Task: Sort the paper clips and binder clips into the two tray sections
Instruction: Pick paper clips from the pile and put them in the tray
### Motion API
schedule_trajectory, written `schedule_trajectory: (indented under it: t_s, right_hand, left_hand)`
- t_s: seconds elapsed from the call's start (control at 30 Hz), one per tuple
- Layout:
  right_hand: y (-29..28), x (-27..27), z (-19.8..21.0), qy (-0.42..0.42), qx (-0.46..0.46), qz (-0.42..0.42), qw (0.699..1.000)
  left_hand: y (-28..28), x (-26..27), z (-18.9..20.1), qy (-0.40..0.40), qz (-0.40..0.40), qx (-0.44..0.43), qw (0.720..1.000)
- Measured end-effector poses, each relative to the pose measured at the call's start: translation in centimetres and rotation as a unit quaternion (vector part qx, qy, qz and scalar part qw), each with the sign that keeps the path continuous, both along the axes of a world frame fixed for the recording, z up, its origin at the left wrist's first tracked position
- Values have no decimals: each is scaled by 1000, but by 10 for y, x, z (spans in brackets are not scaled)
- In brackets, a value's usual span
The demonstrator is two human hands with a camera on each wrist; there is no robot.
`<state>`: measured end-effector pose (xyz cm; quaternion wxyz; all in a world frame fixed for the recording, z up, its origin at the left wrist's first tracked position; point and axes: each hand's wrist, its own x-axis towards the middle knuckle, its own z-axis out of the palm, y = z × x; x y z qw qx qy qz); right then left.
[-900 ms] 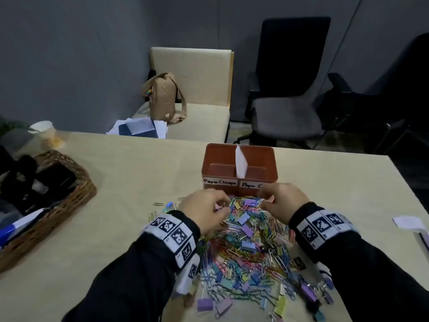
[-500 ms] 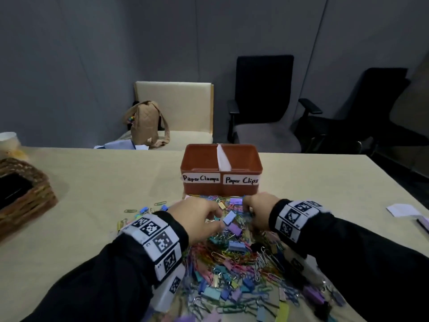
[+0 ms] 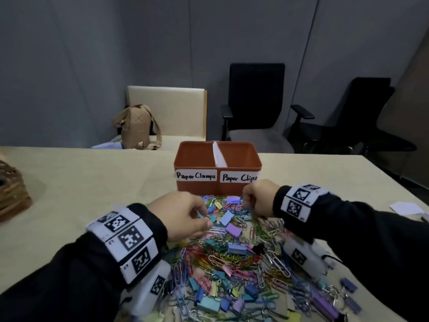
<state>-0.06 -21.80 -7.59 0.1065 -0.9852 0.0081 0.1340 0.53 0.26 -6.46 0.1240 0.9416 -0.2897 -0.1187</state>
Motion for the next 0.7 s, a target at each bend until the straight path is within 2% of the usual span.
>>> schedule_trajectory:
  t_s: [0.07,0.23,0.4,0.57,0.7]
  right_hand:
    - [-8,7,1,17,18,-7,1000]
    - [-18,7,1,81,-28,30,996]
    - [-4,-7,-9,65,-120,70,988]
    - [5,-13,-2,32,-119,72,990]
    - [-2,-26,4,74,-141,102,982]
  left_hand:
    - [-1,11,-4,6,8,6,1000]
    - [-9,20,-7,13,6,13,1000]
    - [-16,14,-11,15,-1,39,999]
    - [-5,-5,4,5,27,34,999]
    - [9,-26,17,-13,62,23,998]
